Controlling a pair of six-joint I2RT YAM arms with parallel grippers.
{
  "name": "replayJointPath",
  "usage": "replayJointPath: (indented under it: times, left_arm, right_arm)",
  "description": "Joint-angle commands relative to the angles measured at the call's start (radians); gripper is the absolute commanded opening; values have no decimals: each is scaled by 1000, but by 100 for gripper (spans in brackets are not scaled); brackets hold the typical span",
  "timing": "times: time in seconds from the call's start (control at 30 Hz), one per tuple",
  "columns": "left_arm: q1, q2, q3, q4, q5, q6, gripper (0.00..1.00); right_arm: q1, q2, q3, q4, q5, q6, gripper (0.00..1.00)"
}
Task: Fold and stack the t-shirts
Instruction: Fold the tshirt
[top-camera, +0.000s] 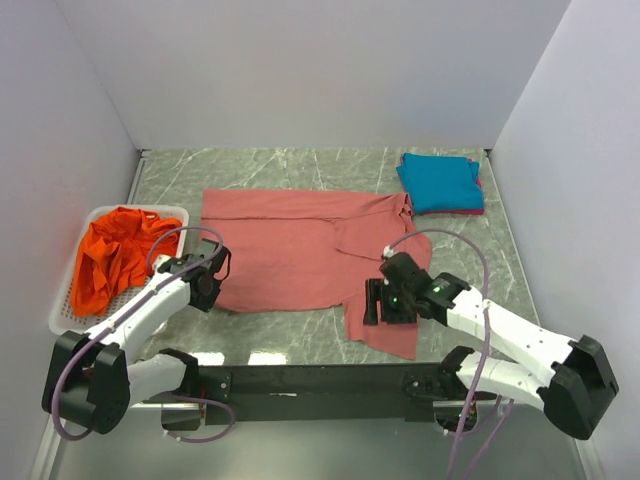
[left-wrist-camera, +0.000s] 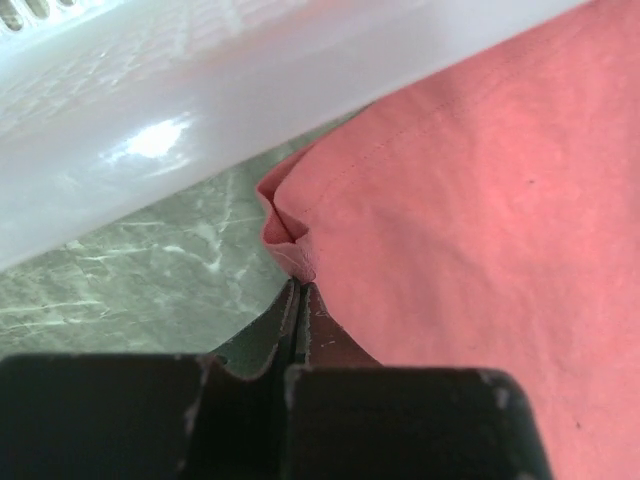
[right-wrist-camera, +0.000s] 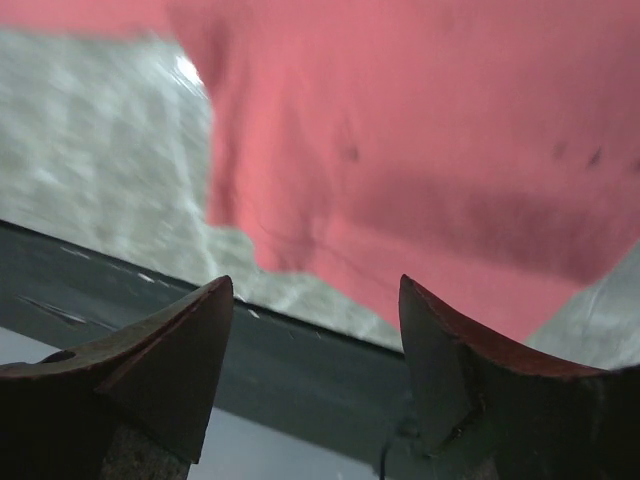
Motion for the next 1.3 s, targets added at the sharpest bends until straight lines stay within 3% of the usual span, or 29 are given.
replayJointPath:
  times: [0.0,0.47,0.57,0.67,0.7,0.73,1.0,1.27]
  left_arm:
    - [4,-18,31,-9,-29,22,1]
    - [4,-59,31,-22,-39,10,1]
    - [4,-64,33,-28,-44,9,1]
    - [4,-72,39,-36,-47,6,1]
    - [4,-76,39,-35,-47,9,1]
    - [4,-78,40,-33,-44,10,1]
    - [5,-59,76,-24,-45,26,1]
    - [27,-33,145,5,-62,53,1]
  right_arm:
    - [67,31,-27,-101,44,108,73]
    - [115,270,-64,-43,107,160,64]
    - [117,302,-59,-46,135,175,57]
    - [115,302,-46,-64,164,186,36]
    - [115,301,-41,-70,173,186,24]
    - [115,292,-36,-81,184,184,20]
    - [52,264,100,-181,296,105,0]
    - [-112,258,290,-199,274,-53,0]
